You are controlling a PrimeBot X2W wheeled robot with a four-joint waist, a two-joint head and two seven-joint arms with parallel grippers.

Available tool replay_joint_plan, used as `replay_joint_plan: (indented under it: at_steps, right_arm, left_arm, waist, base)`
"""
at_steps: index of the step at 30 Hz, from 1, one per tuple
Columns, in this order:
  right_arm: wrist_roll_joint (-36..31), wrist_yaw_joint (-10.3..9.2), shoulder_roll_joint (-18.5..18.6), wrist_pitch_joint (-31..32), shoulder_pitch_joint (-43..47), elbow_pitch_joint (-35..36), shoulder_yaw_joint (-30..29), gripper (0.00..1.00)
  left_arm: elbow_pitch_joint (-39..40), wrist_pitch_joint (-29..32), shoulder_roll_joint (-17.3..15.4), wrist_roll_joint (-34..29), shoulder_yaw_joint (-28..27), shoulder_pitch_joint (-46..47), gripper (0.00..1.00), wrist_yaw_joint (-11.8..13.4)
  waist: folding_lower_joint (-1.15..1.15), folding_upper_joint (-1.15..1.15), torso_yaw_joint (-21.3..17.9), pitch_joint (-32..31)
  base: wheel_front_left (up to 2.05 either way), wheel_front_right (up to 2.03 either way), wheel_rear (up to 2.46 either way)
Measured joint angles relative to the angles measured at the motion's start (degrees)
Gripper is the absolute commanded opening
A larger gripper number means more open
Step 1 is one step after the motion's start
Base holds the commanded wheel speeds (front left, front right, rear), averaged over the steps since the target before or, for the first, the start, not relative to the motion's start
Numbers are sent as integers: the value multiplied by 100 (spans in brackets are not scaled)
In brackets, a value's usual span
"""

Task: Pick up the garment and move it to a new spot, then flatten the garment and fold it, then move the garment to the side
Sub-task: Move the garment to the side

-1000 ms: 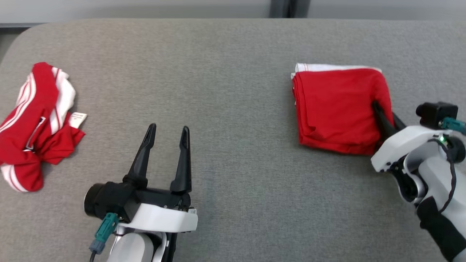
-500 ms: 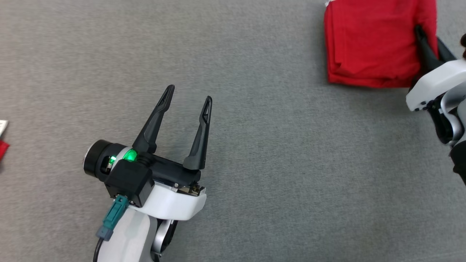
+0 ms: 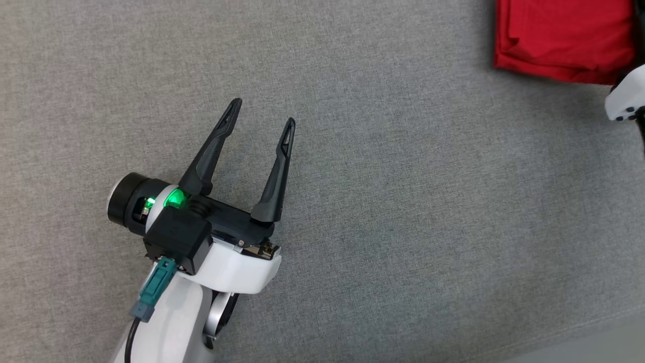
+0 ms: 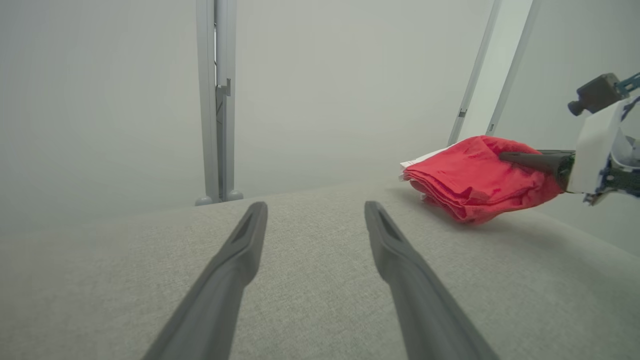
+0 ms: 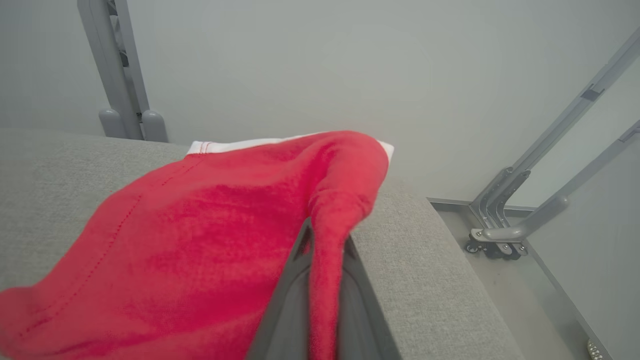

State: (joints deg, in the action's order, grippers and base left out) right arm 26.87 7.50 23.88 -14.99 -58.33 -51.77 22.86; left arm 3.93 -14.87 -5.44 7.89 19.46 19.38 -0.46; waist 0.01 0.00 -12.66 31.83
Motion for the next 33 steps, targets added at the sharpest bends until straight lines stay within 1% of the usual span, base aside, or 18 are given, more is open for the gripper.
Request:
replay_joint_plan:
  at_steps: [4, 9, 14, 20, 25, 26, 27, 30, 33]
  right_arm:
    - [-421, 0, 177, 0, -325, -221, 153, 0]
    - [-867, 0, 345, 0, -787, -501, 361, 0]
    - [-990, 0, 448, 0, -987, -828, 517, 0]
    - [-1042, 0, 691, 0, -1215, -1156, 552, 0]
    - [-1082, 0, 721, 0, -1234, -1332, 565, 0]
    - [-1101, 0, 725, 0, -1251, -1371, 550, 85]
    - [-1141, 0, 728, 0, -1269, -1395, 520, 100]
    - [-1338, 0, 747, 0, -1279, -1401, 321, 100]
    - [-1663, 0, 782, 0, -1278, -1224, -34, 100]
  left_arm:
    - [35, 74, -84, -57, 68, 113, 100, -57]
    - [105, 132, -99, -124, 183, 311, 100, -125]
    - [171, 168, -86, -129, 243, 408, 100, -147]
    - [248, 166, -98, -125, 264, 420, 100, -101]
    - [269, 164, -111, -108, 277, 377, 100, -93]
    - [269, 155, -110, -107, 290, 376, 100, -90]
    - [268, 153, -105, -104, 307, 377, 100, -88]
    - [253, 141, -94, -99, 334, 381, 100, -64]
    - [203, 121, -88, -76, 327, 375, 100, -29]
  waist:
    - [0, 0, 30, 147]
    - [0, 0, 159, 286]
    - [0, 0, 297, 346]
    - [0, 0, 463, 401]
    - [0, 0, 526, 419]
    - [0, 0, 537, 419]
    - [0, 0, 546, 414]
    - [0, 0, 563, 362]
    - [0, 0, 566, 255]
  base:
    - [0, 0, 0]
    - [0, 0, 0]
    - [0, 0, 0]
    - [0, 0, 0]
    - [0, 0, 0]
    - [0, 0, 0]
    - [0, 0, 0]
    - [0, 0, 0]
    - [0, 0, 0]
